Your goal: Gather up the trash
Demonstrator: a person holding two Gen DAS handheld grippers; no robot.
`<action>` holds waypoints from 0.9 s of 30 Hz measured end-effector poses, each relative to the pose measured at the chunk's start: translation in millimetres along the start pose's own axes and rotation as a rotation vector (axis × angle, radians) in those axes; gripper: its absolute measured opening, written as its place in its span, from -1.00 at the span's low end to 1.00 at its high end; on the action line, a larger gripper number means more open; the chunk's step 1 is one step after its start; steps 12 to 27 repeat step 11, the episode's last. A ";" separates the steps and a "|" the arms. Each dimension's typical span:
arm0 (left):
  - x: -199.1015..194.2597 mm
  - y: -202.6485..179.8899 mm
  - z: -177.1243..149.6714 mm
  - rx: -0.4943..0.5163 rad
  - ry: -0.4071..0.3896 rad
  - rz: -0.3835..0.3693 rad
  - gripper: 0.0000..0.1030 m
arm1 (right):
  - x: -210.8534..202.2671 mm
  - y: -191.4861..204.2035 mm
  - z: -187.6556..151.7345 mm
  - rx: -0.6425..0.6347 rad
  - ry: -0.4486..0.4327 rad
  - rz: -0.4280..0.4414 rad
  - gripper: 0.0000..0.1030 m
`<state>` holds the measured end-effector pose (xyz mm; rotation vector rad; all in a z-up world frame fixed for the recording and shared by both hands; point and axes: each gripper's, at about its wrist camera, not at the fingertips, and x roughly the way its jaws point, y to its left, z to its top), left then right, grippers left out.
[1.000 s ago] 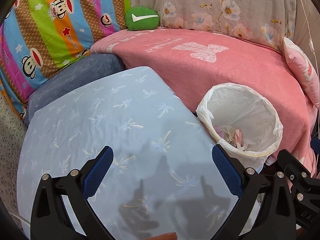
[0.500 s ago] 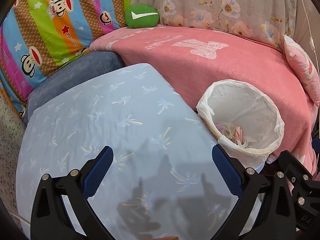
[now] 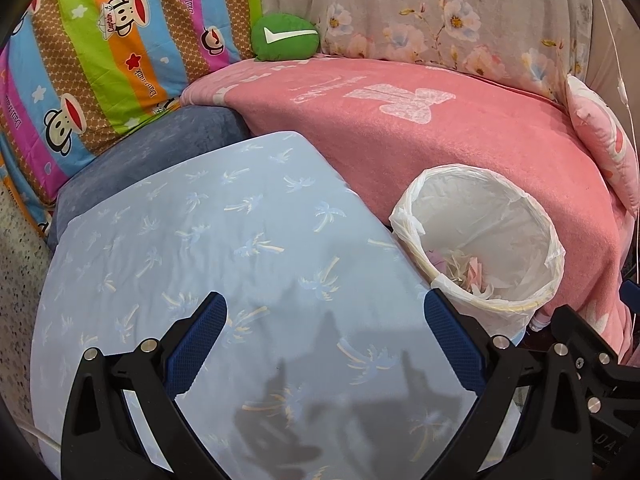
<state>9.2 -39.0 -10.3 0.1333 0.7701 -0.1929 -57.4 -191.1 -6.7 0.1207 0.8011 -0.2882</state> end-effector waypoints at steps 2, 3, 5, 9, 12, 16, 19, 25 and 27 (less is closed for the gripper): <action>-0.8 -0.4 -0.6 0.005 -0.001 -0.003 0.84 | -1.3 -0.7 -0.7 0.002 -0.002 -0.001 0.89; -0.8 -0.8 -0.8 0.007 0.000 -0.004 0.84 | -2.1 -0.9 -0.9 0.004 -0.003 0.000 0.89; -1.9 -1.2 -0.8 0.007 0.000 -0.006 0.84 | -2.9 -1.4 -1.0 0.003 -0.005 0.001 0.89; -3.4 -4.0 -0.6 0.014 -0.005 -0.010 0.84 | -3.3 -2.1 -1.7 0.005 -0.002 0.003 0.89; -4.3 -4.9 -0.5 0.015 -0.006 -0.014 0.84 | -4.3 -2.6 -1.7 0.006 -0.005 0.004 0.89; -4.3 -4.9 -0.5 0.015 -0.006 -0.014 0.84 | -4.3 -2.6 -1.7 0.006 -0.005 0.004 0.89; -4.3 -4.9 -0.5 0.015 -0.006 -0.014 0.84 | -4.3 -2.6 -1.7 0.006 -0.005 0.004 0.89; -4.3 -4.9 -0.5 0.015 -0.006 -0.014 0.84 | -4.3 -2.6 -1.7 0.006 -0.005 0.004 0.89; -4.3 -4.9 -0.5 0.015 -0.006 -0.014 0.84 | -4.3 -2.6 -1.7 0.006 -0.005 0.004 0.89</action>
